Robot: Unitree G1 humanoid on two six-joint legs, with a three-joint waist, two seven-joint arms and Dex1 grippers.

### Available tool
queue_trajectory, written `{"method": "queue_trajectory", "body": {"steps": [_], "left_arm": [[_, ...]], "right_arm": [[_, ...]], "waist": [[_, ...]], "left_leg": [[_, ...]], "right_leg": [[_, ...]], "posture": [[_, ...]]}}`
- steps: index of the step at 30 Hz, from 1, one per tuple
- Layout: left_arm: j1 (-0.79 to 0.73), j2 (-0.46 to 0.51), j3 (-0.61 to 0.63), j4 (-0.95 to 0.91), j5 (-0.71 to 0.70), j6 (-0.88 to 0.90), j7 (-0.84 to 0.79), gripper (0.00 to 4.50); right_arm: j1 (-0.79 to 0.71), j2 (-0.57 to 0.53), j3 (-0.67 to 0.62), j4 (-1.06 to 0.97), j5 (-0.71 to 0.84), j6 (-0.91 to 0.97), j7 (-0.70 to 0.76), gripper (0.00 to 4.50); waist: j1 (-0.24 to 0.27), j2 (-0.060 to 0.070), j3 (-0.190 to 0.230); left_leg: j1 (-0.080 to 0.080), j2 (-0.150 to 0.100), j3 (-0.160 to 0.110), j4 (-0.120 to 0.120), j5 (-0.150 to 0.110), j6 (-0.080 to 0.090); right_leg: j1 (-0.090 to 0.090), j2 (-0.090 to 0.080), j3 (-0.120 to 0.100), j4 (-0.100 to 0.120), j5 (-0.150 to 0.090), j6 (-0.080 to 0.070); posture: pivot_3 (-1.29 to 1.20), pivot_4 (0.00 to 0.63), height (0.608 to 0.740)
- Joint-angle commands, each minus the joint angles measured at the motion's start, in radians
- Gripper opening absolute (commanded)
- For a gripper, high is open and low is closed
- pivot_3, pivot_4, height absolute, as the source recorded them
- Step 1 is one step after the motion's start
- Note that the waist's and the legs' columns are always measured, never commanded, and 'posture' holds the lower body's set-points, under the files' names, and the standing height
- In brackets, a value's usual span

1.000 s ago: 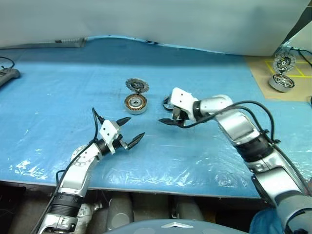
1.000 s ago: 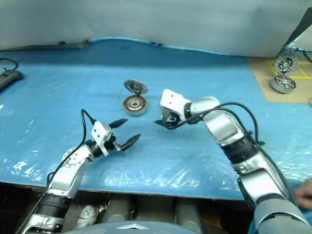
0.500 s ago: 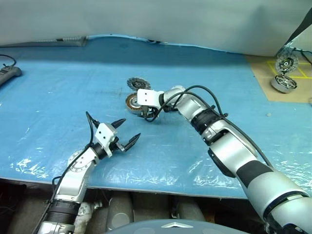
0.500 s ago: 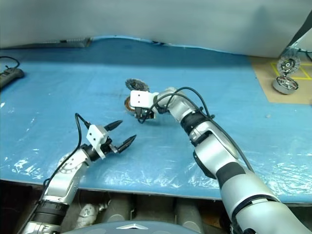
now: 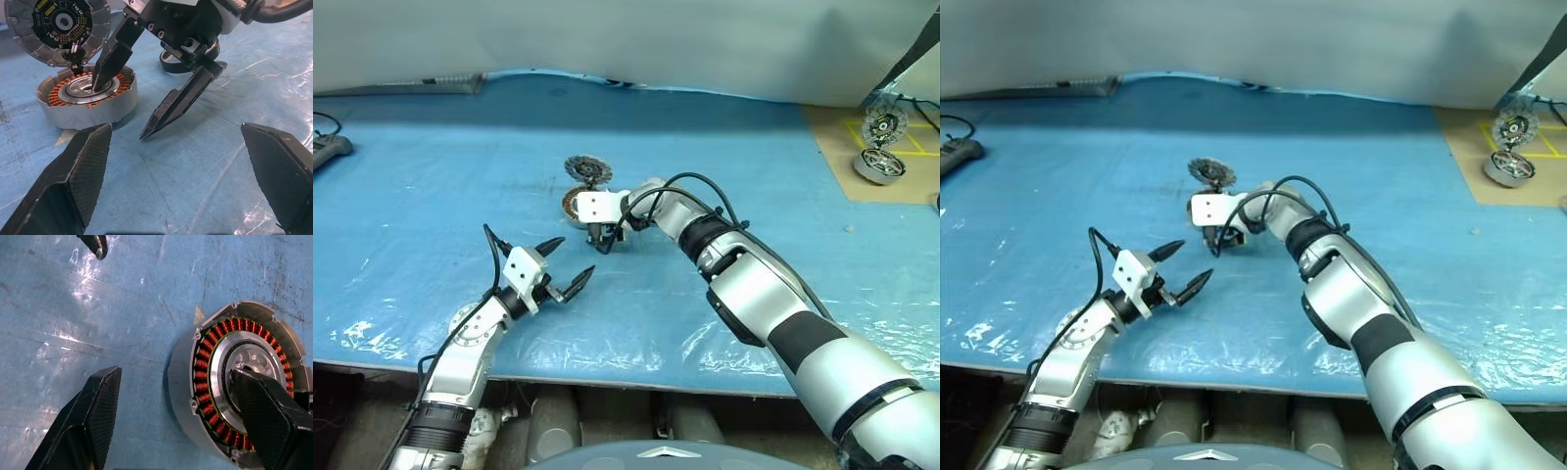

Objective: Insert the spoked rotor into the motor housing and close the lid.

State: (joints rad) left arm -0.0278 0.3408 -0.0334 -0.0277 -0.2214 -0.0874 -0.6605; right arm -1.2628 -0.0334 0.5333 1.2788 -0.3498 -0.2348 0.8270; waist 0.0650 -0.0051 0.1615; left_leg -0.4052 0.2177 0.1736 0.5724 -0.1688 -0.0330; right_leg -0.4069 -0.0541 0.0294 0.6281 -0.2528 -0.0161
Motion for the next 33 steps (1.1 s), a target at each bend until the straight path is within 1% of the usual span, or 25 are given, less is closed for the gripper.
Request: {"method": "queue_trajectory", "body": {"steps": [1, 5, 8, 12, 17, 26, 33], "left_arm": [[0.01, -0.003, 0.006, -0.052, -0.003, -0.01, 0.014, 4.5], [0.02, 0.0, 0.008, -0.063, -0.004, -0.006, 0.022, 4.5], [0.023, 0.001, 0.007, -0.065, -0.005, -0.005, 0.023, 4.5], [0.021, 0.002, 0.005, -0.063, -0.007, -0.003, 0.021, 4.5], [0.018, 0.002, 0.005, -0.06, -0.007, -0.004, 0.018, 4.5], [0.031, -0.002, 0.008, -0.055, -0.005, -0.015, 0.023, 4.5], [0.039, -0.008, 0.007, -0.056, -0.004, -0.022, 0.029, 4.5]], "right_arm": [[-0.047, 0.006, -0.047, 0.003, 0.008, -0.008, 0.005, 3.83], [-0.06, -0.005, -0.094, -0.013, 0.038, -0.038, 0.121, 3.83], [-0.068, -0.008, -0.123, -0.02, 0.042, -0.046, 0.168, 3.83], [-0.084, 0.002, -0.147, -0.008, 0.027, -0.023, 0.12, 3.83], [-0.079, 0.029, -0.134, 0.015, -0.014, 0.003, 0.042, 3.83], [-0.061, 0.055, -0.113, 0.045, -0.074, 0.06, 0.03, 3.83], [-0.062, 0.051, -0.158, 0.042, -0.048, 0.069, 0.035, 3.83]], "waist": [[0.0, 0.0, 0.0], [0.001, 0.0, 0.0], [0.001, 0.0, 0.0], [0.001, 0.0, 0.0], [0.001, 0.0, 0.0], [0.001, 0.001, 0.0], [0.001, 0.001, 0.001]], "left_leg": [[0.0, 0.0, 0.0, 0.0, 0.0, 0.0], [-0.001, 0.0, 0.0, 0.0, 0.0, 0.0], [-0.001, 0.001, 0.0, 0.0, 0.0, 0.0], [-0.001, 0.001, 0.0, 0.0, -0.001, 0.001], [-0.001, 0.001, 0.0, 0.0, -0.001, 0.001], [-0.001, 0.001, 0.0, 0.0, 0.0, 0.0], [-0.001, 0.001, 0.0, 0.0, 0.0, 0.0]], "right_leg": [[0.0, 0.0, 0.0, 0.0, 0.0, 0.0], [0.0, 0.0, 0.0, -0.001, 0.0, 0.0], [0.0, 0.0, -0.001, -0.001, 0.0, -0.001], [0.0, 0.0, -0.001, 0.0, -0.001, -0.001], [0.0, 0.0, -0.001, 0.0, -0.001, -0.001], [-0.001, 0.0, -0.001, -0.001, -0.001, -0.001], [-0.001, 0.0, -0.001, -0.001, -0.001, -0.001]], "posture": [[0.0, 0.15, 0.74], [0.0, 0.15, 0.74], [0.0, 0.15, 0.74], [0.0, 0.15, 0.74], [0.0, 0.15, 0.74], [0.0, 0.15, 0.74], [0.0, 0.15, 0.74]]}}
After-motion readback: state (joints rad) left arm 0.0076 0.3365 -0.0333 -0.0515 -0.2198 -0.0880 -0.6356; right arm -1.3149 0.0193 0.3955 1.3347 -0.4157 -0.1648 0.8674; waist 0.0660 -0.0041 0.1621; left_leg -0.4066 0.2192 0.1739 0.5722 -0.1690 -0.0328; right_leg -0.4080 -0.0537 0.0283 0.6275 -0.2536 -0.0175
